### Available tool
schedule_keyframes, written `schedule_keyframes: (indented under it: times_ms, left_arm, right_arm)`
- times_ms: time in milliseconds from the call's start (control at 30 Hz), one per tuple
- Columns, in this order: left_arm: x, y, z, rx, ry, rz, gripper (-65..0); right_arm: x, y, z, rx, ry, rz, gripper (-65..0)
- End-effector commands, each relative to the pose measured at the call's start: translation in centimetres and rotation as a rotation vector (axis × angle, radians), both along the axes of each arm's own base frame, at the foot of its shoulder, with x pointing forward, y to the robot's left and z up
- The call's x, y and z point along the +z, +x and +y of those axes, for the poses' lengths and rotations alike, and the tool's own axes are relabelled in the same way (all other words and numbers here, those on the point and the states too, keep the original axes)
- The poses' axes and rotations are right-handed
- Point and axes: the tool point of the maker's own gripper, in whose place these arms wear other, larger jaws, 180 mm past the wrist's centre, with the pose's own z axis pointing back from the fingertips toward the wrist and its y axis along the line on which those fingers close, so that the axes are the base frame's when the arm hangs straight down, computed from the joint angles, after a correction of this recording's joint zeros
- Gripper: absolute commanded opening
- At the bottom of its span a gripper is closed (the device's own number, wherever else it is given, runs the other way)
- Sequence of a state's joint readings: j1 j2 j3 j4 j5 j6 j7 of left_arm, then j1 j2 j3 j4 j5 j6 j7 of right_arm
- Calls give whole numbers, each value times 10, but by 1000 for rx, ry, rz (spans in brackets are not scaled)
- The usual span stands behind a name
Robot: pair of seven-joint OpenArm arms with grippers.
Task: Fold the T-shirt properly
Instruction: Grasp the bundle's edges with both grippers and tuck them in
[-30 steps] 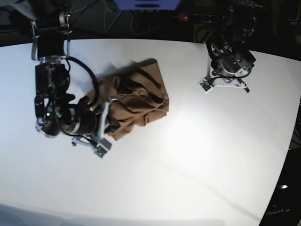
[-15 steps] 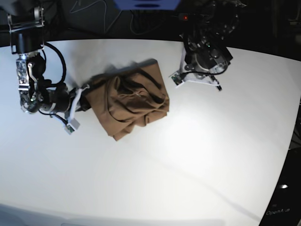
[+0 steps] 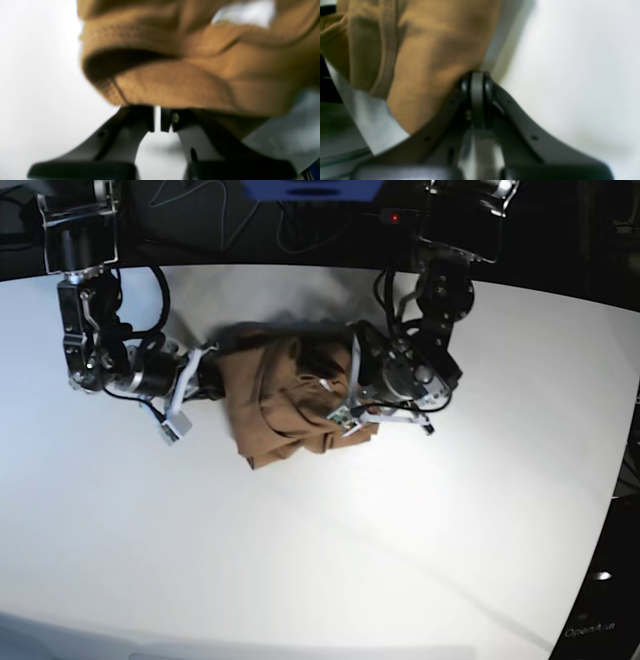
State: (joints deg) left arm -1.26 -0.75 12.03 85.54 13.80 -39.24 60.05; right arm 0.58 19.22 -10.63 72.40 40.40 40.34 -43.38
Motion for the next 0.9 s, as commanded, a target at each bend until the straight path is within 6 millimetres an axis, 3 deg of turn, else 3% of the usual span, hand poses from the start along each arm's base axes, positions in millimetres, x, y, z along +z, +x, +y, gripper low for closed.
schedule_keyframes:
  times_ms: [0,233,367,500,567,700,867]
  left_arm:
    - [-17,-17,7,-13,51,81,-609]
    - [22,50,21,47,46,-55,-609]
    - [47,85,42,112,45,-127,-609]
    - [73,112,61,181,42,-192,-609]
    - [81,111,74,207,76,-201,-609]
    - [83,89,103,223,179,-186,-609]
    - [65,31,134,194,323,-99,-609]
  right_arm:
    - [-15,-16,-12,32,-85,60,-643]
    - [-27,-42,-17,13,-71,90,-643]
    - [-36,-65,-16,-7,-48,112,-643]
    - [-37,-70,-16,-20,-32,106,-643]
    - [-36,-68,-22,-19,-46,101,-643]
    - [-30,-56,-32,-21,-67,76,-643]
    - [-20,-33,-48,-22,-100,31,-643]
